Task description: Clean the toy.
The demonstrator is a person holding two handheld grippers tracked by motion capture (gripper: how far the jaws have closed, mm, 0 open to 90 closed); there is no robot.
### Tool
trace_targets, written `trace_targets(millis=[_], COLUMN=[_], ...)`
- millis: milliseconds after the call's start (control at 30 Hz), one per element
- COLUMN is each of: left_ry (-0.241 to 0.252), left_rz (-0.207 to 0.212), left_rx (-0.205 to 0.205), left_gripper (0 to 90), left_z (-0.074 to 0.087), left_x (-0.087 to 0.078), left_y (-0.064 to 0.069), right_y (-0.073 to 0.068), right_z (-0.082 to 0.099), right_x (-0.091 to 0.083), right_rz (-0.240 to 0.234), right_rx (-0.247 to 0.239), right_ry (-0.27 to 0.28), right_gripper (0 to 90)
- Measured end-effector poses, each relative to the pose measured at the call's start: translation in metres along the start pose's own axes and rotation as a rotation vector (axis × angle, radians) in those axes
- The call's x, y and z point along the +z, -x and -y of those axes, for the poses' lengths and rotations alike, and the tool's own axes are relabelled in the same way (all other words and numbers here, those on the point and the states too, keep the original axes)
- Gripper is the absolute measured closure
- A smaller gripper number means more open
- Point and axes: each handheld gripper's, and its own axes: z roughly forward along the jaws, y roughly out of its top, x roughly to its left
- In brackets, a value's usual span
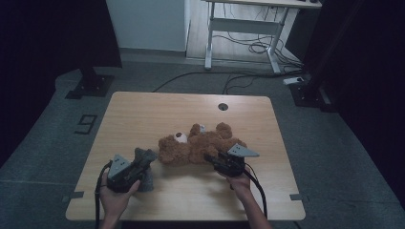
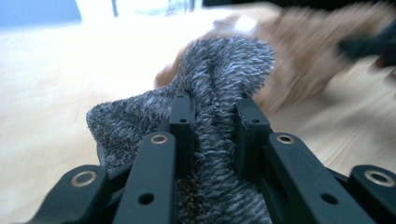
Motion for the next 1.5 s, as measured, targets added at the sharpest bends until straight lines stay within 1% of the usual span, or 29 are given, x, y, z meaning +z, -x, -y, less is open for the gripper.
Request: trace_targets(millis=[67, 100, 133, 167, 233, 267, 300, 333, 400, 433, 467, 500, 533, 600, 633, 667, 700, 733, 800, 867, 933, 1000, 1033, 1200, 1233, 1300, 1367, 1433, 1500], left_ry=[0.017, 0.019, 0.021, 0.027, 0.04, 0.045, 0.043, 0.028, 0.0, -0.026, -0.042, -0.067, -0.085, -0.119, -0.137, -0.136, -0.129, -0.123, -0.118, -0.118, -0.112, -0.104, -0.1, -0.075, -0.074, -0.07, -0.06, -0.044, -0.035], left_rz=[0.029, 0.048, 0.059, 0.071, 0.091, 0.114, 0.126, 0.136, 0.146, 0.148, 0.151, 0.157, 0.163, 0.158, 0.151, 0.149, 0.16, 0.162, 0.147, 0.15, 0.139, 0.125, 0.121, 0.11, 0.101, 0.056, 0.025, -0.023, -0.076], left_rx=[0.026, 0.046, 0.057, 0.076, 0.094, 0.103, 0.108, 0.124, 0.131, 0.13, 0.131, 0.116, 0.107, 0.095, 0.092, 0.081, 0.043, 0.023, 0.026, 0.022, 0.033, 0.054, 0.056, 0.043, 0.05, 0.09, 0.101, 0.093, 0.067], left_gripper=[72.2, 72.2, 72.2, 72.2, 72.2, 72.2, 72.2, 72.2, 72.2, 72.2, 72.2, 72.2, 72.2, 72.3, 72.3, 72.5, 72.7, 72.9, 73.5, 73.9, 74.1, 74.3, 74.4, 74.6, 74.7, 74.8, 74.8, 74.8, 74.8], left_z=[-0.018, -0.029, -0.035, -0.045, -0.055, -0.061, -0.064, -0.067, -0.068, -0.067, -0.065, -0.061, -0.057, -0.048, -0.041, -0.037, -0.032, -0.03, -0.027, -0.025, -0.023, -0.022, -0.021, -0.019, -0.019, -0.018, -0.017, -0.014, -0.009], left_x=[0.005, 0.01, 0.014, 0.021, 0.032, 0.04, 0.046, 0.058, 0.075, 0.088, 0.096, 0.106, 0.114, 0.125, 0.132, 0.134, 0.134, 0.132, 0.13, 0.127, 0.124, 0.12, 0.117, 0.104, 0.101, 0.093, 0.087, 0.077, 0.068], left_y=[0.011, 0.018, 0.023, 0.032, 0.044, 0.053, 0.059, 0.068, 0.077, 0.081, 0.082, 0.083, 0.082, 0.081, 0.078, 0.075, 0.07, 0.065, 0.06, 0.057, 0.055, 0.054, 0.052, 0.041, 0.039, 0.037, 0.032, 0.021, 0.007], right_y=[0.0, 0.0, -0.001, -0.001, -0.001, -0.001, -0.001, -0.001, -0.001, -0.001, -0.001, -0.001, -0.001, -0.001, -0.001, 0.0, 0.001, 0.001, 0.002, 0.002, 0.001, 0.0, -0.001, -0.001, -0.001, -0.001, -0.002, -0.001, -0.001], right_z=[0.0, 0.0, 0.0, 0.001, 0.001, 0.001, 0.001, 0.001, 0.001, 0.001, 0.001, 0.001, 0.001, 0.002, 0.002, 0.002, 0.002, 0.003, 0.004, 0.004, 0.005, 0.005, 0.005, 0.005, 0.005, 0.006, 0.006, 0.007, 0.007], right_x=[0.0, 0.0, 0.001, 0.001, 0.001, 0.001, 0.001, 0.001, 0.001, 0.001, 0.001, 0.001, 0.001, 0.001, 0.001, 0.001, 0.001, 0.001, 0.001, 0.002, 0.002, 0.003, 0.003, 0.003, 0.003, 0.003, 0.003, 0.003, 0.002], right_rz=[0.001, 0.001, 0.001, 0.001, 0.0, -0.001, -0.001, -0.001, -0.003, -0.004, -0.004, -0.004, -0.005, -0.01, -0.014, -0.02, -0.022, -0.027, -0.038, -0.042, -0.043, -0.044, -0.043, -0.039, -0.039, -0.038, -0.035, -0.034, -0.033], right_rx=[0.001, 0.003, 0.005, 0.007, 0.013, 0.014, 0.015, 0.016, 0.02, 0.022, 0.023, 0.023, 0.021, 0.023, 0.027, 0.029, 0.03, 0.028, 0.039, 0.039, 0.03, 0.026, 0.024, 0.018, 0.019, 0.019, 0.019, 0.02, 0.021], right_ry=[0.001, 0.003, 0.003, 0.003, 0.003, 0.003, 0.003, 0.003, 0.003, 0.003, 0.003, 0.003, 0.003, 0.001, 0.001, -0.001, -0.007, -0.012, -0.009, -0.012, -0.013, -0.014, -0.014, -0.016, -0.017, -0.017, -0.015, -0.015, -0.015], right_gripper=[64.0, 64.2, 64.4, 64.5, 64.5, 64.6, 64.6, 64.6, 64.6, 64.6, 64.6, 64.7, 64.9, 65.3, 65.5, 65.9, 66.0, 66.3, 66.5, 66.7, 66.8, 66.8, 66.8, 66.9, 66.9, 66.9, 66.9, 66.9, 66.9])
